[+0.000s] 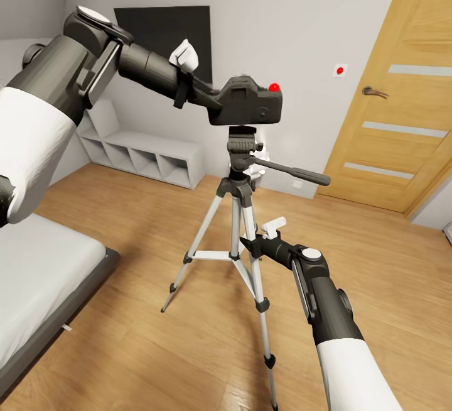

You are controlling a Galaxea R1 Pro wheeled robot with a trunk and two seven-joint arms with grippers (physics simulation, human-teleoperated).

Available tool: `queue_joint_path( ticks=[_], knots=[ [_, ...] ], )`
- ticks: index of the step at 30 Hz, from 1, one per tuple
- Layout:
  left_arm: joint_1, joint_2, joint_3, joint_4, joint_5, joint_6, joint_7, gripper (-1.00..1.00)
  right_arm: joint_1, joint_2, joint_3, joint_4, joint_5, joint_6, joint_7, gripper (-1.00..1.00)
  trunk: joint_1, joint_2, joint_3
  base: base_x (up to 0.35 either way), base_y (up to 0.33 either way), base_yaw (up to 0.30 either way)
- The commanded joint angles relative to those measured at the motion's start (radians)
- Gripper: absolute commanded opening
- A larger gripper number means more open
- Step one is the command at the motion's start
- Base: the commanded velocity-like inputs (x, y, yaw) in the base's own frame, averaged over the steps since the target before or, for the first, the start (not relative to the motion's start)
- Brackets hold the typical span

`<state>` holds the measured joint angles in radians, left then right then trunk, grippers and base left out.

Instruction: Attach the digital camera to the camera tripod in the bedroom.

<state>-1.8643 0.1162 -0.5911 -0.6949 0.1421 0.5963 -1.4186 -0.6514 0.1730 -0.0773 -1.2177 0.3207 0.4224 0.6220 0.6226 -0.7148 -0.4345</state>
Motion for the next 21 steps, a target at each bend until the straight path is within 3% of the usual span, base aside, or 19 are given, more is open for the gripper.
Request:
queue_joint_path(
  ticks=[1, 21],
  knots=[
    [-0.002, 0.001, -0.009, 0.002, 0.008, 0.009, -0.001, -1.0, -0.001, 0.001, -0.005, 0.025, 0.044, 0.021, 0.008, -1.0, 0.0, -0.001, -0.001, 0.0, 0.0, 0.0],
    [0.001, -0.001, -0.025, 0.018, 0.003, 0.008, -0.001, -1.0, -0.001, 0.001, -0.005, 0.024, 0.044, 0.021, 0.008, -1.0, 0.0, -0.001, -0.001, 0.0, 0.0, 0.0]
  ],
)
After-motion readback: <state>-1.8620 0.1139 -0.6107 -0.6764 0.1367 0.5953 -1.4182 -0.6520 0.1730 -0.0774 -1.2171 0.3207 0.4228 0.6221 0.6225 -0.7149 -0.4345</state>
